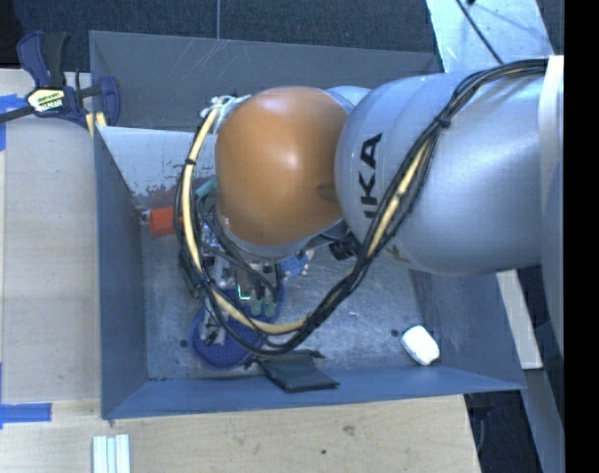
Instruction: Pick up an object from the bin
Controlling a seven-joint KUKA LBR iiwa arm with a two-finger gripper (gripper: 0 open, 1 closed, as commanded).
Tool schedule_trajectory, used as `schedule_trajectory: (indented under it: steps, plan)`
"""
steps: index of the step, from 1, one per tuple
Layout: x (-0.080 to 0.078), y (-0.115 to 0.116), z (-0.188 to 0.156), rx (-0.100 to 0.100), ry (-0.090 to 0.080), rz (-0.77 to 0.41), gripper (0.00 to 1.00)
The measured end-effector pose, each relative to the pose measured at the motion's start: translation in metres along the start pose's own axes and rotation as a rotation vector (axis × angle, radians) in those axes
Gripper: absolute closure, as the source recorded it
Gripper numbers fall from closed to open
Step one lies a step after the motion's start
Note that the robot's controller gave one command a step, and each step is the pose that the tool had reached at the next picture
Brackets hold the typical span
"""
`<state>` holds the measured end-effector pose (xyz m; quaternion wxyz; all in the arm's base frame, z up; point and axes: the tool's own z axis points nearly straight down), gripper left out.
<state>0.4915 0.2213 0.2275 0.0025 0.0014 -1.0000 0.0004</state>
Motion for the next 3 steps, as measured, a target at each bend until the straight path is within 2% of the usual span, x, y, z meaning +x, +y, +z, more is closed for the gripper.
schedule_trajectory:
  steps: [1, 2, 3]
  plan:
    - [-0.128, -0.055, 0.131, 0.002, -0.004, 0.008, 0.0]
    - [-0.13, -0.051, 0.126, -0.004, -0.01, 0.006, 1.0]
    - [-0.132, -0.05, 0.007, -0.001, -0.01, -0.021, 1.0]
